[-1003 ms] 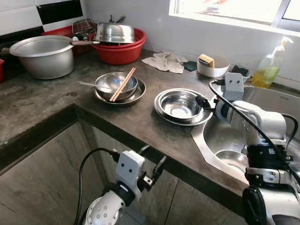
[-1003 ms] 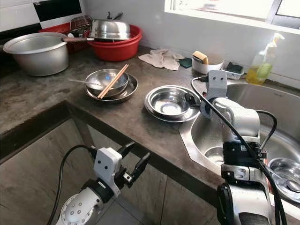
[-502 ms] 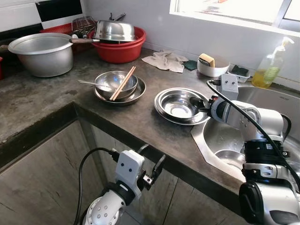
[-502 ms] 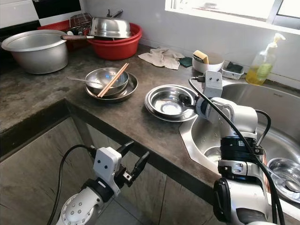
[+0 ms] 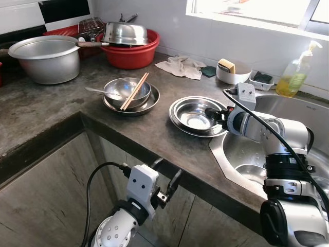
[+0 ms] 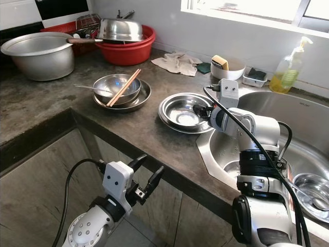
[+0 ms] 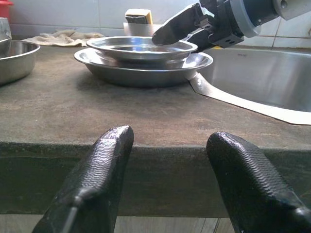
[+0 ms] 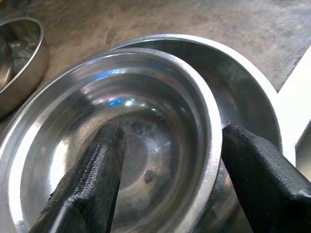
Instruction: Kitchen organization
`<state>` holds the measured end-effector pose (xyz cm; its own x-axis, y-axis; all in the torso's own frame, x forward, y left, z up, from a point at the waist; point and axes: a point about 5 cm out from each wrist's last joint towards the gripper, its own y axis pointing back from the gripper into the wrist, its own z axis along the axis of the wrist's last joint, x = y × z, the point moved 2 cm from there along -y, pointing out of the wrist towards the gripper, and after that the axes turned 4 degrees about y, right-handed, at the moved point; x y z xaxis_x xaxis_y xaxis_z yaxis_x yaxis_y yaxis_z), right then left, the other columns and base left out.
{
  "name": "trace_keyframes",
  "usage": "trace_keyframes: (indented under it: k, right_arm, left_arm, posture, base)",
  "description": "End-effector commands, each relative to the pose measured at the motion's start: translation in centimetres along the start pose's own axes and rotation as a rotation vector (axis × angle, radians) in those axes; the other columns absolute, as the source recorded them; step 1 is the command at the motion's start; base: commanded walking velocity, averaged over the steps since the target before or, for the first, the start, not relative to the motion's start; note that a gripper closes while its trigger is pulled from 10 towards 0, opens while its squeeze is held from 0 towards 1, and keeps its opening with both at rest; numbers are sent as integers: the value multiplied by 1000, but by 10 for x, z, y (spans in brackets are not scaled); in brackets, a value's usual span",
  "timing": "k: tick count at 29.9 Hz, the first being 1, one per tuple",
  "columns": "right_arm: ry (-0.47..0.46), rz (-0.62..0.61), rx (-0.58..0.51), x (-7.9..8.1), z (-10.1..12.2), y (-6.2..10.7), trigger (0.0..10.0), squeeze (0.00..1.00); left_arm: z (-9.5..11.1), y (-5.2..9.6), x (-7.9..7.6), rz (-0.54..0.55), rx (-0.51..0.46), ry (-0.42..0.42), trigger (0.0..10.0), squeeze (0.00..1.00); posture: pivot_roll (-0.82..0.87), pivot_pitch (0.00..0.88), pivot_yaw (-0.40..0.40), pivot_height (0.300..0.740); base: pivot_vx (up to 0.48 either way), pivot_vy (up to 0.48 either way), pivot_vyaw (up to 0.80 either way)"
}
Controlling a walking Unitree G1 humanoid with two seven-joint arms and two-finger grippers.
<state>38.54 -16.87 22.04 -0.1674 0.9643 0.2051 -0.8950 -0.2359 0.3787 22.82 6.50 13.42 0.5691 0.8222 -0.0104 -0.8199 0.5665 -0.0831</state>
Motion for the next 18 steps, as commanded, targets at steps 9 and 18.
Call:
trace_keyframes:
  k: [9, 18]
  right_arm:
    - [-6, 24, 51, 6, -2, -4, 10000, 0]
    - [-37, 31, 110, 9, -7, -9, 10000, 0]
  left_arm:
    - [-1, -1, -2, -4, -3, -7, 10000, 0]
    - [15, -7, -14, -67, -106, 4, 10000, 0]
  posture:
    - [81, 46, -83, 740]
    - [85, 38, -86, 740]
  base:
    - [0, 0, 0]
    - [0, 0, 0]
